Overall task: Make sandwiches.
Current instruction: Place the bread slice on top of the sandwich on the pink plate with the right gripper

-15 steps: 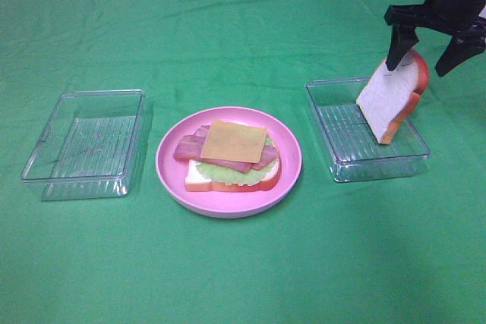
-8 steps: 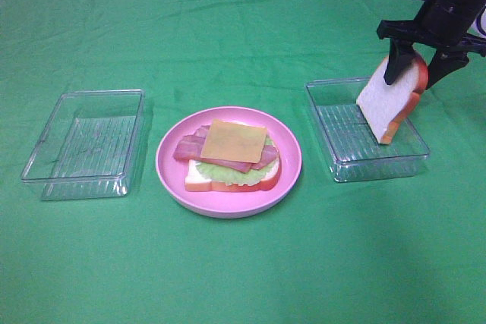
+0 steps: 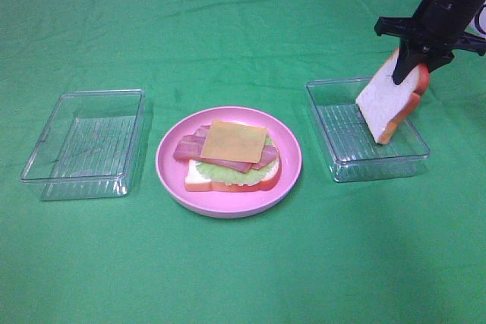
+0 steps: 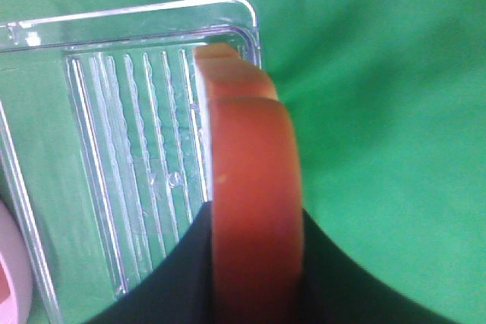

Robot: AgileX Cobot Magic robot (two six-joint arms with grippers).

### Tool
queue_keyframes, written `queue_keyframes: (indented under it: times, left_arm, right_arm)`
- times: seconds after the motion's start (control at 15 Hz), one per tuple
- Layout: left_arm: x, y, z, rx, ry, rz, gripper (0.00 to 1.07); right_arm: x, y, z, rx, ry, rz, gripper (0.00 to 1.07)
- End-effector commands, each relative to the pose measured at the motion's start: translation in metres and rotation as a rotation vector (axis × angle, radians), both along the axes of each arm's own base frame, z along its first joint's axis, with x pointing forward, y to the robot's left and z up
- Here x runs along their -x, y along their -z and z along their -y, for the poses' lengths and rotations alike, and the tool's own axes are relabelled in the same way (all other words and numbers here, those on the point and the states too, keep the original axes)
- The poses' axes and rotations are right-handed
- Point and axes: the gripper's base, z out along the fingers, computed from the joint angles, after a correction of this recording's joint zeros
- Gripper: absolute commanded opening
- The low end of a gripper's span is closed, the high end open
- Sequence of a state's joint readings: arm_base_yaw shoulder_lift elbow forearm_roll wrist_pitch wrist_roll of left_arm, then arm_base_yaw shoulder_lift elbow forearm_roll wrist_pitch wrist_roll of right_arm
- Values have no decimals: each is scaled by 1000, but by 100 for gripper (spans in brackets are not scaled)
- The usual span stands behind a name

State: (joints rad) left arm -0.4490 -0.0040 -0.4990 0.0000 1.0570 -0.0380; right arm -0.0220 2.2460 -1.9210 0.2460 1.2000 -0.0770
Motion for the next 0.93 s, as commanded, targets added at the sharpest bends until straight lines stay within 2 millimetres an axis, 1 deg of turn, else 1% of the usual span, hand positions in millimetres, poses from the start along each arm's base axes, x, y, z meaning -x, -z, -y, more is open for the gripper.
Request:
queue_keyframes:
  times: [0.07, 0.27, 0.33, 0.4, 0.53, 0.67, 0.8, 0.87, 0.93]
  left_arm:
    - [3, 0, -1, 16, 1, 30, 70]
    - [3, 0, -1, 15, 1, 31, 70]
    - [3, 0, -1, 15, 1, 31, 70]
    - [3, 0, -1, 15, 1, 31, 70]
    - [3, 0, -1, 15, 1, 31, 70]
    - [3, 0, -1, 15, 1, 31, 70]
    - [3, 0, -1, 15, 1, 31, 70]
    - [3, 0, -1, 15, 1, 31, 70]
    - [3, 0, -1, 15, 1, 31, 70]
  right_arm:
    - [5, -26, 2, 15, 4, 51, 0]
    - [18, -68, -2, -24, 5, 122, 0]
    - [28, -92, -12, -136, 6, 135, 0]
    - [32, -100, -17, -197, -4, 133, 0]
    - [35, -105, -22, -248, -1, 139, 0]
    - [40, -101, -28, -320, -3, 115, 0]
    - [44, -90, -34, -398, -9, 78, 0]
    - [45, -83, -39, -467, -6, 71, 0]
    - [48, -70, -50, -643, -5, 77, 0]
